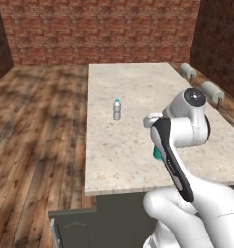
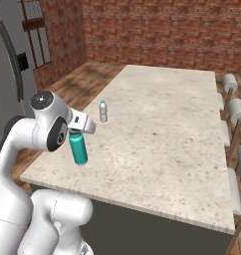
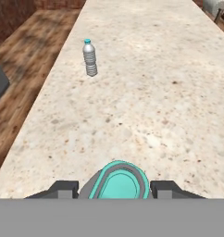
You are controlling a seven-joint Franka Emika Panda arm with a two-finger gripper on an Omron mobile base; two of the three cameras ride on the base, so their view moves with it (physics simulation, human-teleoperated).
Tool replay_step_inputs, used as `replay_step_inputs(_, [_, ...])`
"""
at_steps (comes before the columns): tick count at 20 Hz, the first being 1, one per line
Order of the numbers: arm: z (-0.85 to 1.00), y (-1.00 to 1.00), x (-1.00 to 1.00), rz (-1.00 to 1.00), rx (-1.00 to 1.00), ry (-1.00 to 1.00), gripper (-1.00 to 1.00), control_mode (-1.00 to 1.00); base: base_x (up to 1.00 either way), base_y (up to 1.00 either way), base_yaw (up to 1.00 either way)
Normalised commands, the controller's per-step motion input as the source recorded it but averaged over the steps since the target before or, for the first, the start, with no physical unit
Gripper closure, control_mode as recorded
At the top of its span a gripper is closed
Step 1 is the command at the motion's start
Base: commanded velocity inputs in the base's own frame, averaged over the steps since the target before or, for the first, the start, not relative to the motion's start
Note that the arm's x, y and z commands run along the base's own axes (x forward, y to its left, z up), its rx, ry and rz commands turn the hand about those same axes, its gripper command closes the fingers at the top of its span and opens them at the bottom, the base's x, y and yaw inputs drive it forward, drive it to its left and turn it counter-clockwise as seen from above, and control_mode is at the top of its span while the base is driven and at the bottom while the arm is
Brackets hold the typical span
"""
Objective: Move the drinks to the dining counter.
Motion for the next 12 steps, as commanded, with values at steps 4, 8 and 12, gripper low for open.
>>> replay_step_inputs(4, [-0.16,0.0,0.02,0.0,0.02,0.0,1.0,-1.0,0.0,0.0,0.0])
replay_step_inputs(8, [-0.13,0.0,0.04,0.0,0.03,0.0,1.0,-1.0,0.0,0.0,0.0])
replay_step_inputs(12, [-0.2,0.0,0.05,0.0,0.03,0.0,1.0,-1.0,0.0,0.0,0.0])
